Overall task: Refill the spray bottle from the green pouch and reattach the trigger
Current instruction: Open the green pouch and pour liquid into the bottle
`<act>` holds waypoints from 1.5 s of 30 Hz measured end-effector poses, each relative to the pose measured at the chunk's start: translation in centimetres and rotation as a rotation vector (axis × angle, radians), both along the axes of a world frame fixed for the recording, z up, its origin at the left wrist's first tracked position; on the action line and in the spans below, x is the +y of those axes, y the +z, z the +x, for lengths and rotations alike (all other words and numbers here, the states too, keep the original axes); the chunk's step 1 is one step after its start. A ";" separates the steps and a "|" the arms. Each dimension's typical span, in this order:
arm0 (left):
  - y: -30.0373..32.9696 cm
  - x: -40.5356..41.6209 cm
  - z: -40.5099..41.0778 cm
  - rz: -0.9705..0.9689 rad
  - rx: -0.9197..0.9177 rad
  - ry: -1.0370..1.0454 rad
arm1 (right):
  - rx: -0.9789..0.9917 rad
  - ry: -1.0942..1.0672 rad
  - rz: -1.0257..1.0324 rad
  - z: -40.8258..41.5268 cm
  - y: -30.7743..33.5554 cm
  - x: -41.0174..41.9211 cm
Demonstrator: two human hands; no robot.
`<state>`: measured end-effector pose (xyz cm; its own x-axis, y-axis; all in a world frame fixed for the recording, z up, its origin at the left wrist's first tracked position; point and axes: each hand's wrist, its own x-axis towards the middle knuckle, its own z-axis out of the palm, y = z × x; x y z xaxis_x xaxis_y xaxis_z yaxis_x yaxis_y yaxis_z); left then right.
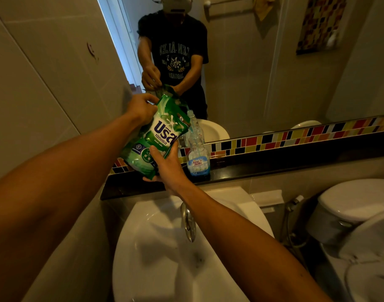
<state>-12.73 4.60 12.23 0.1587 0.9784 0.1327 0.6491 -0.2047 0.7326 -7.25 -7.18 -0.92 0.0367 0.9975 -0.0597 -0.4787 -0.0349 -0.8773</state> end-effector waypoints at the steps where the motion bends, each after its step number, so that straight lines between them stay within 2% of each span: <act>1: 0.0 0.0 0.0 0.000 -0.001 0.001 | 0.000 0.000 0.003 0.0 0.0 0.0; 45: 0.4 0.6 0.6 0.011 -0.001 0.002 | 0.055 -0.010 0.001 0.0 0.7 0.0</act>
